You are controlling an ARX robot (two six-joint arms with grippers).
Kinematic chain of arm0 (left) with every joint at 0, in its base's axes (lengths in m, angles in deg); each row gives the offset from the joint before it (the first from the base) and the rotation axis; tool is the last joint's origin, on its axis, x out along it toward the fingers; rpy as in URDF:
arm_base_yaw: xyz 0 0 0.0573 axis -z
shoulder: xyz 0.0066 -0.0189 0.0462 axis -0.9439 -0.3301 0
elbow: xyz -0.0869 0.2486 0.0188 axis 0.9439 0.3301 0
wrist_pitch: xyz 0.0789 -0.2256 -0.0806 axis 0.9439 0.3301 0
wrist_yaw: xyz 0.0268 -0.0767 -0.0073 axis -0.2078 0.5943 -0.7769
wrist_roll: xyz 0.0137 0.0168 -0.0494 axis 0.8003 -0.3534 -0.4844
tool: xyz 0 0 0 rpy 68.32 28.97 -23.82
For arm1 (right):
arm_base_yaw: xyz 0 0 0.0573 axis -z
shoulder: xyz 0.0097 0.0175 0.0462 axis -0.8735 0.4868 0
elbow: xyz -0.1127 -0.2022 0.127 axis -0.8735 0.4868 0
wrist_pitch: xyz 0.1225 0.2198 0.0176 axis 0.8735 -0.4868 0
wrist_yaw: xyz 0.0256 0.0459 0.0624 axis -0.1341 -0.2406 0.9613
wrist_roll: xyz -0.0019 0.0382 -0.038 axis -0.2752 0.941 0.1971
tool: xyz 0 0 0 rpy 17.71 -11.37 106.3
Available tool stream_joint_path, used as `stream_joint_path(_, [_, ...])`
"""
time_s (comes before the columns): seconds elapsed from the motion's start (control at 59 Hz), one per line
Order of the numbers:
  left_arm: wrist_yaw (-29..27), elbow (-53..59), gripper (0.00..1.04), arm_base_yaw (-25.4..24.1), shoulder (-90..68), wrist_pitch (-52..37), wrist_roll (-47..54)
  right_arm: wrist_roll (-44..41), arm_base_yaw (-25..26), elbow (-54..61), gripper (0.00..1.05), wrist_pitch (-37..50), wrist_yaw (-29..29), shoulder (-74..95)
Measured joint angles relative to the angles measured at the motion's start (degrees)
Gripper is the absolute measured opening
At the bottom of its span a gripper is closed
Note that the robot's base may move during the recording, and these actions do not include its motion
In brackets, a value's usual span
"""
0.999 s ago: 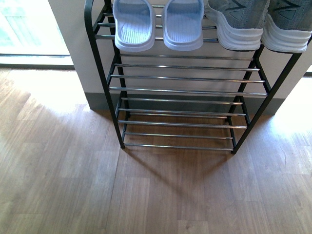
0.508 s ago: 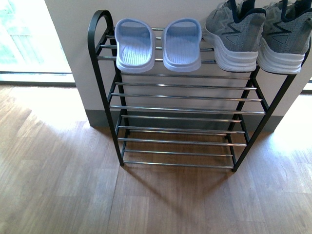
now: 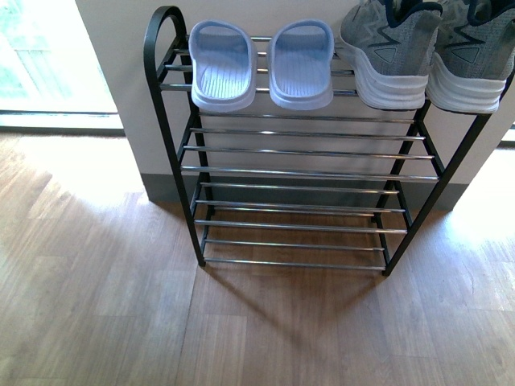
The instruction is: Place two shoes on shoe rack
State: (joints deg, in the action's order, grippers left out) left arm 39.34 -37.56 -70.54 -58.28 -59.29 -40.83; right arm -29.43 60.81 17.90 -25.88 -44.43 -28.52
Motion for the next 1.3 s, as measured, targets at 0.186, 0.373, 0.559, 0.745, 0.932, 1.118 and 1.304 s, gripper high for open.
stream_joint_path(0.186, [0.35,4.02,0.01,0.0,5.18,0.42,0.0,0.0,0.0,0.0,0.96,0.0,-0.02,0.0])
stream_joint_path(0.373, [0.35,7.21,0.01,0.0,12.61,5.75,0.0,0.0,0.0,0.0,0.96,0.0,0.0,0.0])
stream_joint_path(0.559, [0.35,8.33,0.01,0.0,21.2,13.0,0.02,0.0,0.0,0.0,0.96,0.0,0.0,0.0])
stream_joint_path(0.745, [0.35,8.46,0.01,0.0,30.08,21.0,0.02,0.0,0.0,0.0,0.96,0.0,0.0,0.0])
stream_joint_path(0.932, [0.35,8.48,0.01,0.0,36.04,26.49,0.0,0.0,0.0,0.0,0.96,0.0,0.0,0.0])
stream_joint_path(1.118, [0.35,8.48,0.01,0.0,41.22,31.5,0.02,0.0,0.0,0.0,0.96,0.0,0.0,0.0])
stream_joint_path(1.304, [0.35,8.48,0.01,0.0,45.97,36.2,0.02,0.0,0.0,0.0,0.96,0.0,0.0,0.0])
